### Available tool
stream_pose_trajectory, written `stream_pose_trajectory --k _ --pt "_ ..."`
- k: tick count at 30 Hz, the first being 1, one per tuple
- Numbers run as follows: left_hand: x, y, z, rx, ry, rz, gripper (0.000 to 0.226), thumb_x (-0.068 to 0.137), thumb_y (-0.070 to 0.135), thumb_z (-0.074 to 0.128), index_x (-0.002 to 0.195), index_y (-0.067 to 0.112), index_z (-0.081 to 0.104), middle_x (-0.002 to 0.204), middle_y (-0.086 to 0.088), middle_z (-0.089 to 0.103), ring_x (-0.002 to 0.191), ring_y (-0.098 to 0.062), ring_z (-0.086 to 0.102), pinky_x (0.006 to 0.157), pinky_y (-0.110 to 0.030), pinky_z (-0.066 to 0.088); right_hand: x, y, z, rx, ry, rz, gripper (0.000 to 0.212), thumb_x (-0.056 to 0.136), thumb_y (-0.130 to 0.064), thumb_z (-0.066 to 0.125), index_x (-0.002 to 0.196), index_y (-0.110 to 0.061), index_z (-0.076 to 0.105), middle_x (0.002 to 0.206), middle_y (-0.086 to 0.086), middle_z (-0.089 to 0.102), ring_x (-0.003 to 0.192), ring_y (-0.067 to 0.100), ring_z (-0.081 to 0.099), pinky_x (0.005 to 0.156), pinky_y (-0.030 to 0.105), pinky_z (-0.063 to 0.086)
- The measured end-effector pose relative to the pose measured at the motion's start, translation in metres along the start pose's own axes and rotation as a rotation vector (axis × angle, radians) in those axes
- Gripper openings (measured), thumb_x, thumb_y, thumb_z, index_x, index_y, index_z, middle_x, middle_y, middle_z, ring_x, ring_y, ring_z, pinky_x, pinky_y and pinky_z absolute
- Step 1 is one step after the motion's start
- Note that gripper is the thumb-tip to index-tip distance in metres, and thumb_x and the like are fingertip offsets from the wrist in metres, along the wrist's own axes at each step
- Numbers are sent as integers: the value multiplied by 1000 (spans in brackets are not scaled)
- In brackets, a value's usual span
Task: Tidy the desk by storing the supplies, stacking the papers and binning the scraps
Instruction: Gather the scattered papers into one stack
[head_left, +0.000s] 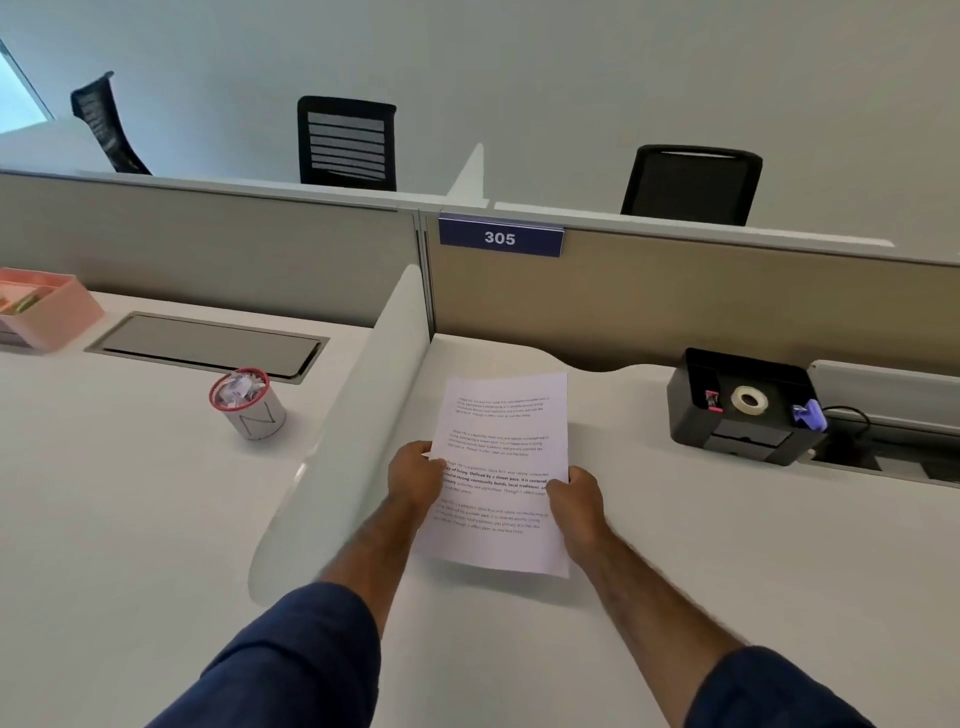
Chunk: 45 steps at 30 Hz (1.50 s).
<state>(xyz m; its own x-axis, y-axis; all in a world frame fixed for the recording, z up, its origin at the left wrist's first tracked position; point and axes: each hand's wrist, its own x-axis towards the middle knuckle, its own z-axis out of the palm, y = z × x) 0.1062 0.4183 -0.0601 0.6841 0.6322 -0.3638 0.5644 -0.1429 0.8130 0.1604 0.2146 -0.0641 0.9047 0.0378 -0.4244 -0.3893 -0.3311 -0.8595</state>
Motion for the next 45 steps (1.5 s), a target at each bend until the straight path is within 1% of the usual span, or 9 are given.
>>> stream_pose_trajectory --k 9,13,25,28,30,33,39,43,45 --pt "35 7 -1 81 69 -16 39 93 -2 53 130 5 65 132 -13 68 115 -29 66 86 -24 45 35 -13 28 -13 3 32 20 87 0 47 97 -2 64 93 7 69 73 18 62 52 21 46" --pt "42 8 -6 154 48 2 36 97 0 50 130 6 63 132 -12 68 113 -28 66 79 -25 43 46 -16 38 -29 -2 45 22 85 1 47 96 -2 66 96 10 71 80 24 64 63 25 51" --pt "54 3 -6 256 19 11 32 100 3 48 128 6 63 131 -12 68 97 -21 61 67 -22 44 58 -10 45 -59 -45 92 19 82 -4 50 90 -4 68 94 9 73 85 28 71 67 31 56" --pt "53 5 -5 259 26 -5 32 101 5 48 130 5 61 134 -13 66 107 -26 64 77 -29 46 56 -14 42 -141 -36 64 8 82 -7 53 81 -7 60 84 5 67 71 21 64 53 22 46" --pt "52 7 -3 264 39 -14 34 102 9 49 134 2 58 138 -15 63 117 -31 63 84 -30 47 55 -16 39 -204 -8 44 14 83 -7 52 69 -10 50 71 1 57 60 16 53 46 22 37" --pt "47 12 -2 257 57 -32 36 104 12 49 136 -3 56 140 -18 60 124 -34 60 85 -29 42 55 -17 35 -227 27 51 29 84 -6 51 60 -13 37 60 0 44 52 16 41 46 25 30" --pt "42 13 -1 235 50 -35 42 101 16 51 140 -1 55 144 -19 56 131 -35 55 104 -37 45 49 -21 35 -248 31 48 31 85 -5 50 58 -13 37 58 0 43 51 16 41 46 24 30" --pt "37 10 1 291 18 6 42 103 19 51 139 -2 55 144 -19 56 132 -34 54 106 -37 43 45 -21 34 -325 65 29 27 86 -11 50 59 -10 44 65 3 52 61 23 52 51 26 38" --pt "34 7 2 339 0 40 43 103 19 49 141 0 52 145 -19 53 132 -34 51 108 -38 42 42 -19 32 -430 68 -5 21 89 -20 50 73 -8 57 86 10 62 81 29 60 67 30 48"
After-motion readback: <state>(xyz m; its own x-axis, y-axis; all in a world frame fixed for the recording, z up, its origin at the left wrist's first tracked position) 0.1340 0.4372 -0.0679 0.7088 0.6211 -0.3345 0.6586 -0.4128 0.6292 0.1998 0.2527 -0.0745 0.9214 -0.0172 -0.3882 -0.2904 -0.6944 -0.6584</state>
